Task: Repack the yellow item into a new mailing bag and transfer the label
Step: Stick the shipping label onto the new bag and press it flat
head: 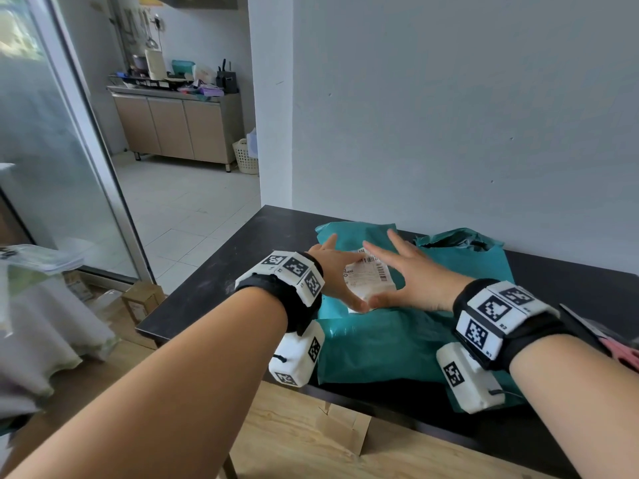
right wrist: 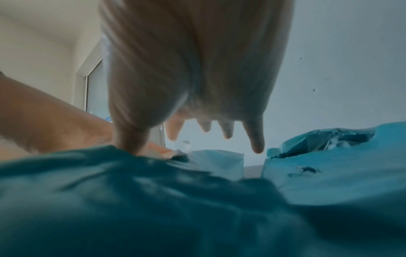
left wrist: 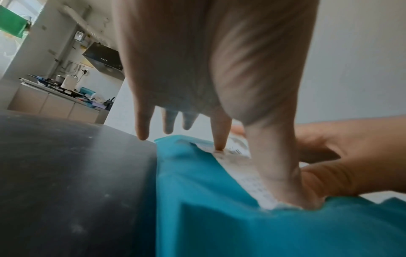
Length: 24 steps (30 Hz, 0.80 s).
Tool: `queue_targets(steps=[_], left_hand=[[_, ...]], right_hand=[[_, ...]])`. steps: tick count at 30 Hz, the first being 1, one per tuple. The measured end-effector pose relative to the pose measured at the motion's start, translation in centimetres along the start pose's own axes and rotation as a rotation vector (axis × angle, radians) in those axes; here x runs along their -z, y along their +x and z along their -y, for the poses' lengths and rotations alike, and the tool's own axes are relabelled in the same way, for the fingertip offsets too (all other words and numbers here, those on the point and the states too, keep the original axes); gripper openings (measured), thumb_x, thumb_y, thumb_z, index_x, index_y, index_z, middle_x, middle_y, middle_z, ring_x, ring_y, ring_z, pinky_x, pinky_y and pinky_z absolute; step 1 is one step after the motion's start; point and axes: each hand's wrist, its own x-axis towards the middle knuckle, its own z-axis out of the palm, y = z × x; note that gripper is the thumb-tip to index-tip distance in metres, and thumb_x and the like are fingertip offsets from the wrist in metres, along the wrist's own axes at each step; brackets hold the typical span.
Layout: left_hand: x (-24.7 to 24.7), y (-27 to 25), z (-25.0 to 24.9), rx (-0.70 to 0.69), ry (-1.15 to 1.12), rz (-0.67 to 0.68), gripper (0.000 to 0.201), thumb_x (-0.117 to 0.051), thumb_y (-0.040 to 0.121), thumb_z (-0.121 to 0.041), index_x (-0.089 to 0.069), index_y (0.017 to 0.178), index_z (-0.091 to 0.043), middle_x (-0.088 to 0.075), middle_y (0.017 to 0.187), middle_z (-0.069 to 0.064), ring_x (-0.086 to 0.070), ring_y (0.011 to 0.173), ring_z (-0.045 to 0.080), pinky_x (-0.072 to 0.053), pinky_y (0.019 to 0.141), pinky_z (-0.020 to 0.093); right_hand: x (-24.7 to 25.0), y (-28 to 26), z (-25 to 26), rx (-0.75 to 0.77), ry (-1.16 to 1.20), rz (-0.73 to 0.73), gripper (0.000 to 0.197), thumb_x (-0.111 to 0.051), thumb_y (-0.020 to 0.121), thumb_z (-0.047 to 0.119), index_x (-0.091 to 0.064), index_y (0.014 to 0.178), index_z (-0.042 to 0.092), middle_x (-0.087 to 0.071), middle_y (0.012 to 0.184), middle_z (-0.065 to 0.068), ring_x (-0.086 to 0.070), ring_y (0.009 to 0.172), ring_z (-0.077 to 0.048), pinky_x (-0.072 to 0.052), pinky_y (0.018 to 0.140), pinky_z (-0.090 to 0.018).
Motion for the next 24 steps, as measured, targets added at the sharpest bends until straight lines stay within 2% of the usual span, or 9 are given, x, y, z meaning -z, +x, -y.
queue_targets(steps=[3,7,10,12,14,16,17,20,24], left_hand=[[-0.3,0.4,0.3,-0.007,0.008,0.045,0.105,-0.067,0.069,-0.068,-0.004,0.150,-0.044,0.011,0.161,0.002,-0.008,0.148,0.028,-0.020,0.117,0.049],[-0.7,0.7,0.7,0.012,-0.011,0.095,0.113,-0.062,0.067,-0.075,0.012,0.148,-0.045,0.012,0.161,-0.002,-0.024,0.145,0.025,-0.026,0.117,0.044],[-0.9,0.7,1.1,0.014,-0.068,0.102,0.121,-0.063,0.064,-0.076,0.018,0.147,-0.040,0.007,0.162,-0.005,-0.021,0.146,0.020,-0.023,0.117,0.043],[-0.9,0.5,1.2,0.026,-0.100,0.089,0.125,-0.066,0.066,-0.072,0.017,0.150,-0.031,-0.005,0.161,-0.005,-0.025,0.145,0.017,-0.024,0.117,0.041],[-0.5,0.3,1.3,0.044,-0.128,0.066,0.123,-0.069,0.069,-0.066,0.012,0.152,-0.024,-0.017,0.159,-0.003,-0.030,0.142,0.018,-0.024,0.117,0.036],[0.0,0.2,1.3,0.056,-0.148,0.043,0.119,-0.069,0.071,-0.064,0.004,0.153,-0.021,-0.023,0.158,-0.003,-0.032,0.141,0.018,-0.024,0.117,0.035],[0.1,0.2,1.2,0.054,-0.143,0.030,0.115,-0.068,0.072,-0.064,0.001,0.153,-0.019,-0.024,0.157,-0.003,-0.033,0.140,0.017,-0.025,0.116,0.035],[-0.2,0.2,0.6,0.033,-0.088,0.028,0.109,-0.062,0.077,-0.064,-0.001,0.153,-0.016,-0.020,0.157,-0.003,-0.034,0.139,0.017,-0.028,0.115,0.036],[-0.8,0.5,0.6,0.043,-0.067,0.096,0.112,-0.053,0.079,-0.071,0.012,0.152,-0.018,-0.005,0.162,-0.003,-0.025,0.145,0.018,-0.022,0.118,0.037]], right_hand=[[-0.5,0.2,-0.3,-0.119,-0.055,0.139,0.099,-0.049,0.072,0.078,0.001,0.151,0.043,0.021,0.160,0.001,0.017,0.148,-0.025,-0.005,0.119,-0.055],[-0.9,0.4,-0.6,-0.165,-0.058,0.231,0.112,-0.030,0.054,0.089,0.003,0.151,0.044,0.012,0.162,-0.003,0.009,0.149,-0.030,-0.005,0.118,-0.057],[-1.4,0.3,-0.8,-0.162,-0.026,0.214,0.126,-0.027,0.049,0.095,-0.002,0.154,0.030,0.001,0.163,-0.004,-0.004,0.150,-0.026,-0.010,0.119,-0.052],[-1.1,0.0,-0.8,-0.174,-0.002,0.118,0.124,-0.035,0.060,0.092,-0.003,0.155,0.018,-0.004,0.163,0.000,-0.012,0.149,-0.019,-0.016,0.120,-0.043],[0.1,-0.6,0.1,-0.135,0.000,-0.022,0.096,-0.037,0.086,0.071,0.001,0.155,0.016,0.002,0.163,0.002,-0.006,0.149,-0.013,-0.012,0.121,-0.036],[1.5,-0.7,1.5,-0.043,-0.061,-0.100,0.075,-0.032,0.098,0.053,0.001,0.155,0.017,0.005,0.162,0.004,-0.001,0.149,-0.010,-0.008,0.122,-0.034],[1.7,-0.4,2.2,-0.006,-0.092,-0.092,0.069,-0.031,0.101,0.047,-0.001,0.155,0.017,0.003,0.162,0.004,-0.003,0.149,-0.011,-0.011,0.122,-0.035],[0.4,0.7,3.4,-0.001,-0.154,0.044,0.060,-0.031,0.103,0.037,-0.010,0.153,0.011,-0.011,0.162,-0.005,-0.028,0.143,-0.020,-0.034,0.112,-0.037],[-1.5,1.7,2.2,-0.066,-0.125,0.134,0.070,-0.026,0.101,0.046,0.009,0.154,0.019,0.013,0.162,0.001,-0.008,0.149,-0.019,-0.015,0.119,-0.037]])
